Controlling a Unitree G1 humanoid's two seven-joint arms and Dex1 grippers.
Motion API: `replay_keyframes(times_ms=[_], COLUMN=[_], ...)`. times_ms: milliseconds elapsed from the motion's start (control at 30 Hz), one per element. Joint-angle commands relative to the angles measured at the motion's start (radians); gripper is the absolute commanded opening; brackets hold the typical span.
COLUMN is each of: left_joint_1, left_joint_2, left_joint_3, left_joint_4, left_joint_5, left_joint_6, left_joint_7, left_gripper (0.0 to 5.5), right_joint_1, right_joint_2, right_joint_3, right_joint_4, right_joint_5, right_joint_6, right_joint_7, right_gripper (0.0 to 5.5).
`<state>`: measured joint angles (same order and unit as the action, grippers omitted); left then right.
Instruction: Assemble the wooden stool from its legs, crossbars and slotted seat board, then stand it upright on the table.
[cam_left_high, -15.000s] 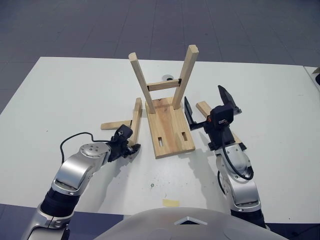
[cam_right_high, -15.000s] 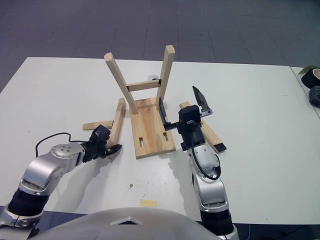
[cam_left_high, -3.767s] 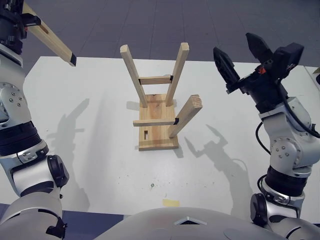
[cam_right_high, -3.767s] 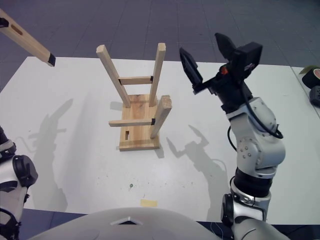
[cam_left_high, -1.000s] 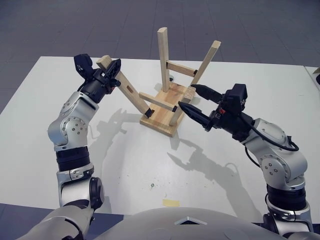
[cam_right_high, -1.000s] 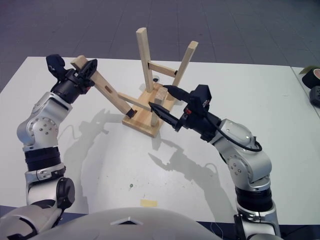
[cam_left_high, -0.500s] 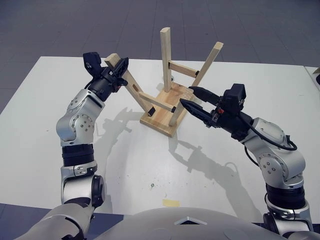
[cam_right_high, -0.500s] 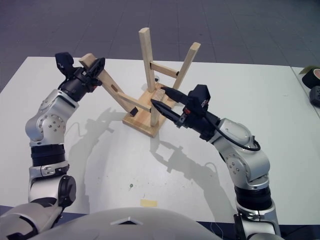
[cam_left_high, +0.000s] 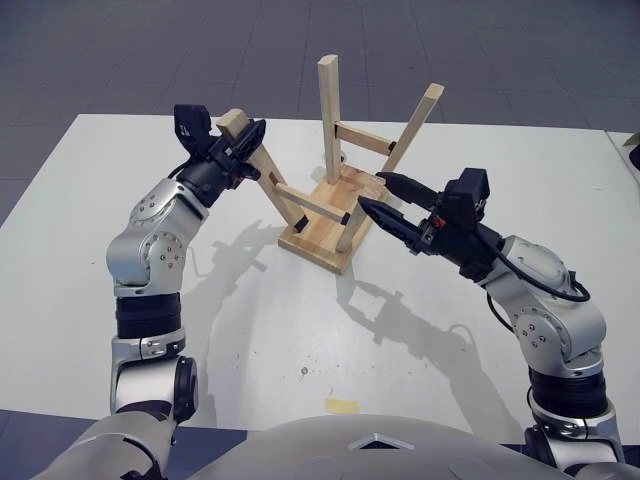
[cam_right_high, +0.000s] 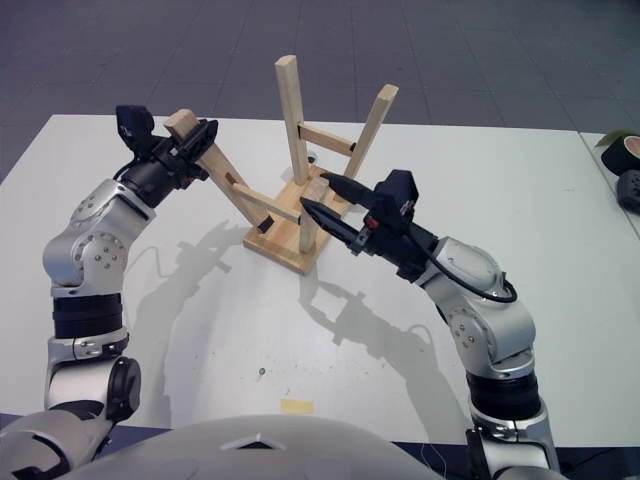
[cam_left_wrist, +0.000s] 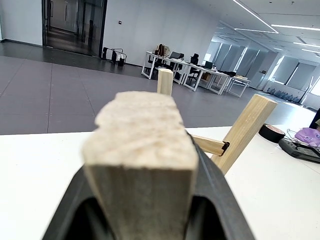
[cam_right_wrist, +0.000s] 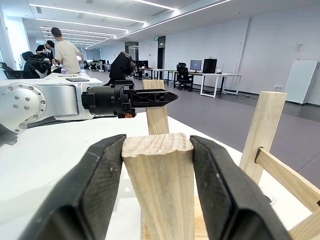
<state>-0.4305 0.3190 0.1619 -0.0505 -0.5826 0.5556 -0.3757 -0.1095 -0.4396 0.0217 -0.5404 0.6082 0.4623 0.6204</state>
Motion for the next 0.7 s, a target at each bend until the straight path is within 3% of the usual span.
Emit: replay_keyframes(times_ms=[33, 300, 700], left_joint_1=[0.027, 0.041, 0.033], left_joint_2=[0.024, 0.017, 0.06], left_joint_3=[-0.018, -0.044, -0.115], left_joint_4=[0.019, 0.019, -0.001], left_joint_5=[0.048, 0.058, 0.107], left_joint_6=[0.023, 0.017, -0.004], left_joint_7=[0.003, 0.001, -0.035], left_gripper=[1.03, 1.03, 1.03], right_joint_1=[0.015, 0.045, 0.06], right_joint_2=[0.005, 0.064, 0.051], right_joint_3=[0.014, -0.028, 0.037], right_joint_4=[-0.001, 0.016, 0.01], right_joint_5=[-0.028, 0.015, -0.047], right_joint_6=[0.005, -0.037, -0.049], right_joint_7=[-0.025, -0.045, -0.038], right_gripper=[2.13, 2.12, 2.12])
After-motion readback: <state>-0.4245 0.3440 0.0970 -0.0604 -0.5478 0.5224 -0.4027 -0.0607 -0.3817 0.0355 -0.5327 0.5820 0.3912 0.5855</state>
